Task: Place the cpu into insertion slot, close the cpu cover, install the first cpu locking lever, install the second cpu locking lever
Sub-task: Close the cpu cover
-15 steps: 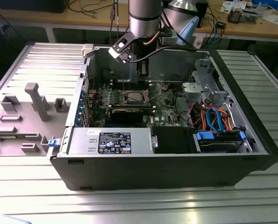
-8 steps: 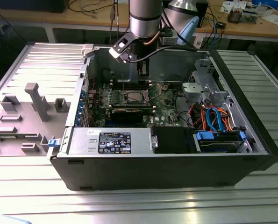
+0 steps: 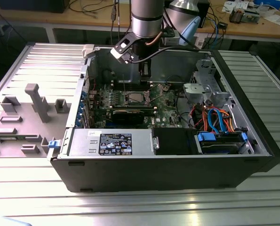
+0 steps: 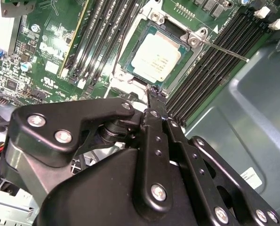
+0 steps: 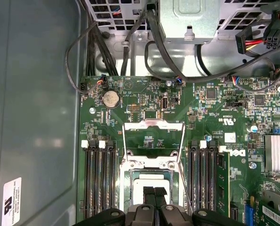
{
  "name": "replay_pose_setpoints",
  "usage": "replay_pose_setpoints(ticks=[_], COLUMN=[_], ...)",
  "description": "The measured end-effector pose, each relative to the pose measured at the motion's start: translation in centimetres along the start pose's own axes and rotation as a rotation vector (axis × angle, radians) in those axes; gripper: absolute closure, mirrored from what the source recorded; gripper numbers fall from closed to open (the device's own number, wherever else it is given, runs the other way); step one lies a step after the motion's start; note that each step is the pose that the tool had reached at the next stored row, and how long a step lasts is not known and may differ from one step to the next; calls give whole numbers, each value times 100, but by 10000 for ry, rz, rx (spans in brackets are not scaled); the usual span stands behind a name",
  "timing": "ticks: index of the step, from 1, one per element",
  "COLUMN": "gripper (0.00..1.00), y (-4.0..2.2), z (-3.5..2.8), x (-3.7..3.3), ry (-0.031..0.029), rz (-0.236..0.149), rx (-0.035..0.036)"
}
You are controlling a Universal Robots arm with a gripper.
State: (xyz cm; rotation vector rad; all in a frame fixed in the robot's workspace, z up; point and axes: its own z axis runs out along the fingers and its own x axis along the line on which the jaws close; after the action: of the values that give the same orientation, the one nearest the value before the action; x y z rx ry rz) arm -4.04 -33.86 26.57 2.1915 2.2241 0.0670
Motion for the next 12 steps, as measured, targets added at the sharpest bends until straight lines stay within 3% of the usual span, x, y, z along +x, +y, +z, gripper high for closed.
replay_pose_setpoints(ticks=[12], gripper=[89], y=[19], z=[1], x=[0], ry=[0], rz=[0], rx=[0])
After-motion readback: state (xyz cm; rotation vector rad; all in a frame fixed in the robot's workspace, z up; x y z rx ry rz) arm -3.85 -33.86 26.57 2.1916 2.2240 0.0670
